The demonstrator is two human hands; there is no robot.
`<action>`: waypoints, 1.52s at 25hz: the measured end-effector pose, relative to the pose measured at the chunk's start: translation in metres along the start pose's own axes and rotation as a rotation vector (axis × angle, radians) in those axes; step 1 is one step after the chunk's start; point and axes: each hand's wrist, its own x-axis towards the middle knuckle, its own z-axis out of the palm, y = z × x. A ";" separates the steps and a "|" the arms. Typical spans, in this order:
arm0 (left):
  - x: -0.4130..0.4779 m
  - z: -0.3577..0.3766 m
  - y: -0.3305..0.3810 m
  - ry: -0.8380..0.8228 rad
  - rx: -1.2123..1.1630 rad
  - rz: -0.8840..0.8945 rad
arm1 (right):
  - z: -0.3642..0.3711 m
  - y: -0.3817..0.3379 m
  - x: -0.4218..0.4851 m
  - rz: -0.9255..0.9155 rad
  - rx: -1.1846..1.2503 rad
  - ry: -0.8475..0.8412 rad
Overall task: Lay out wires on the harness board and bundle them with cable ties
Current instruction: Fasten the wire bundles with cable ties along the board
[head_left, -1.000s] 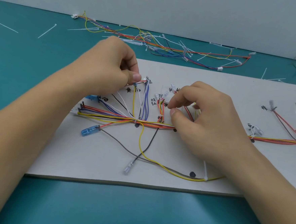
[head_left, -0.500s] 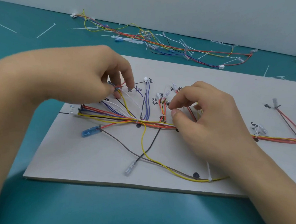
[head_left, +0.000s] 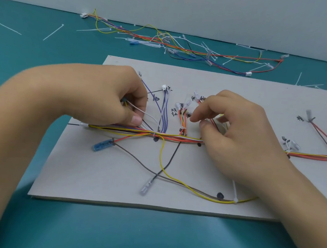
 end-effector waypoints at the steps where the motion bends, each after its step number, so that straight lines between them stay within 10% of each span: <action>1: 0.001 0.000 -0.001 0.009 0.001 0.002 | 0.000 0.000 0.000 -0.007 -0.001 -0.006; 26: -0.015 0.006 0.013 -0.019 0.280 -0.198 | 0.000 0.002 0.000 -0.045 -0.004 -0.036; 38: -0.008 0.000 0.009 -0.089 0.074 -0.010 | 0.001 0.002 0.000 -0.040 0.006 -0.042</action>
